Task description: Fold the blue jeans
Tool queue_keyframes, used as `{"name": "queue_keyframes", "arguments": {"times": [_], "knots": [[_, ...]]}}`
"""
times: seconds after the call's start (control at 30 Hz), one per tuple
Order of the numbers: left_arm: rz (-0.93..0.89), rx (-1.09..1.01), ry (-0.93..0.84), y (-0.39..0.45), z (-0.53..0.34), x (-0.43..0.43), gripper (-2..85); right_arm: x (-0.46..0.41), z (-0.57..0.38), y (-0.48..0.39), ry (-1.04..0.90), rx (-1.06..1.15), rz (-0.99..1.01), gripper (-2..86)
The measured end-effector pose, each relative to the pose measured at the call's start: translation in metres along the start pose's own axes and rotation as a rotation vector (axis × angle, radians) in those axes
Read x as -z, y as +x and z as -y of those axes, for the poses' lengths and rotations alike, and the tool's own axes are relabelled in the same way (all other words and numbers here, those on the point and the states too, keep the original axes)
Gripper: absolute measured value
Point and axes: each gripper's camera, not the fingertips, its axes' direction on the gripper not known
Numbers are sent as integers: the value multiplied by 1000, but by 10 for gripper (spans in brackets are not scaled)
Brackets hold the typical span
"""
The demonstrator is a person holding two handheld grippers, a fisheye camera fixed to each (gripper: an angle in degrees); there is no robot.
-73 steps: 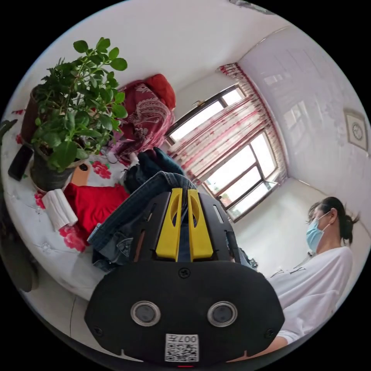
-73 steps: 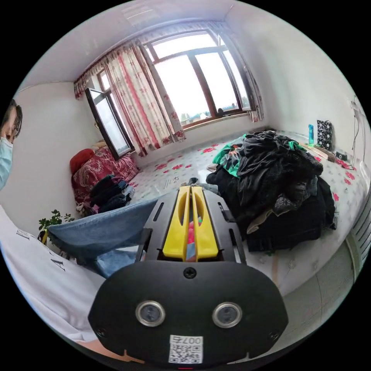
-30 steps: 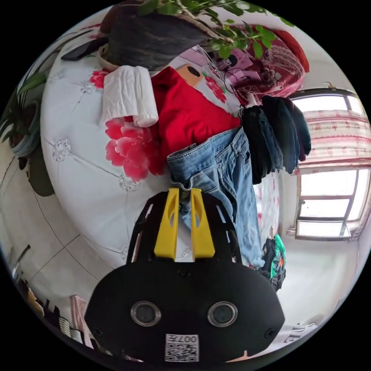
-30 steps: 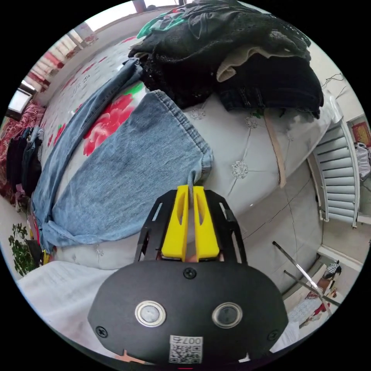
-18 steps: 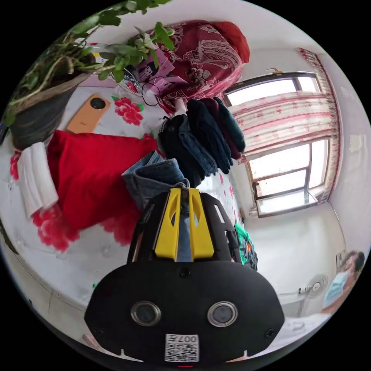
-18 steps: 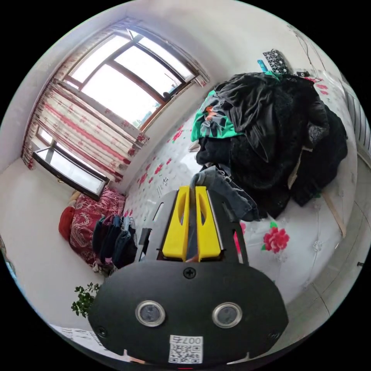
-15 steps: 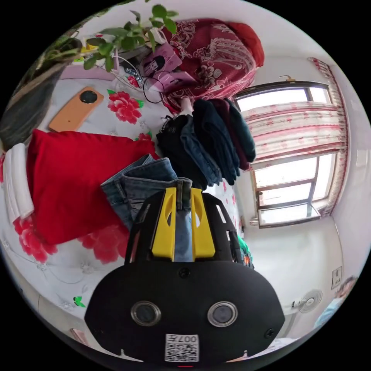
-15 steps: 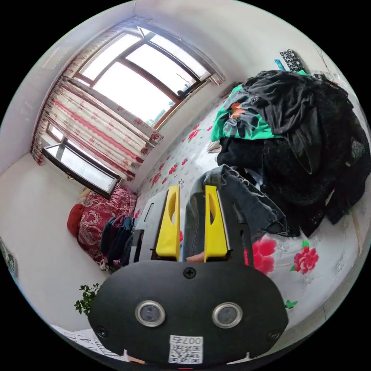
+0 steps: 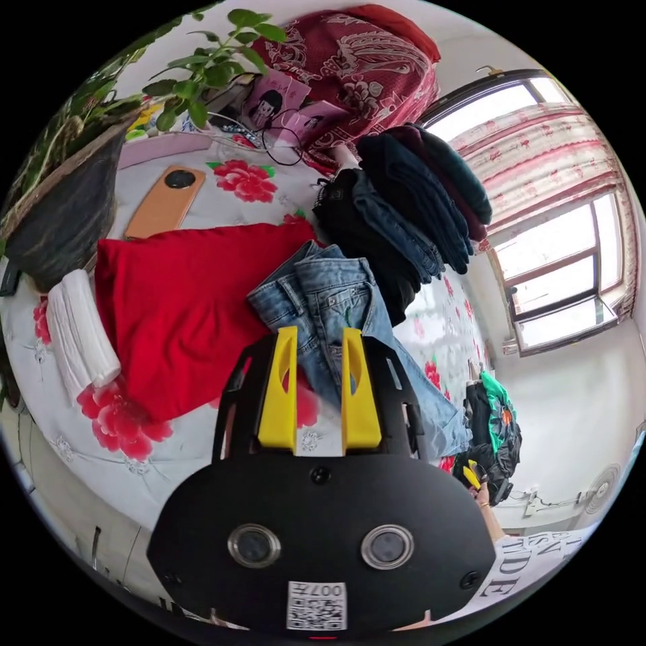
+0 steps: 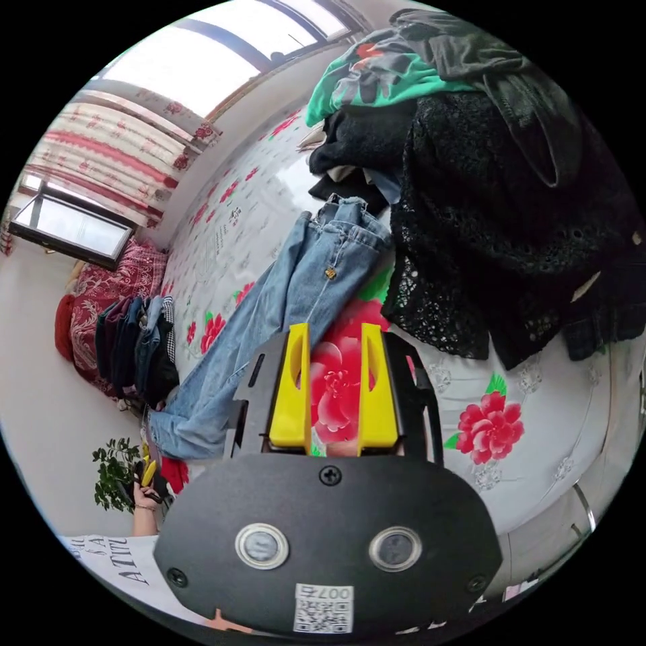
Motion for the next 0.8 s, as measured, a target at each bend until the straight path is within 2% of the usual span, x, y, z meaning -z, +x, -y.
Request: {"name": "queue_keyframes", "arguments": {"times": [0.17, 0.3, 0.33, 0.43, 0.5, 0.73, 0.8], "knots": [[38, -67, -51, 36, 21, -42, 125, -46, 40, -16, -89, 38, -78, 83], [159, -35, -148, 48, 35, -83, 83, -76, 55, -10, -208, -8, -121, 49], [174, -31, -164, 49, 37, -86, 72, -71, 56, -8, -187, -1, -122, 31], [217, -65, -212, 55, 45, -86, 27, -53, 57, 0, -180, 29, 3, 8], [174, -83, -206, 53, 44, -69, 13, -28, 51, 2, -130, 84, 101, 3], [30, -128, -192, 34, -3, 19, 0, 131, -6, 34, 125, 127, 538, -3], [-19, -112, -185, 14, -32, 58, 0, 172, -28, 60, 211, 102, 592, -3]]}}
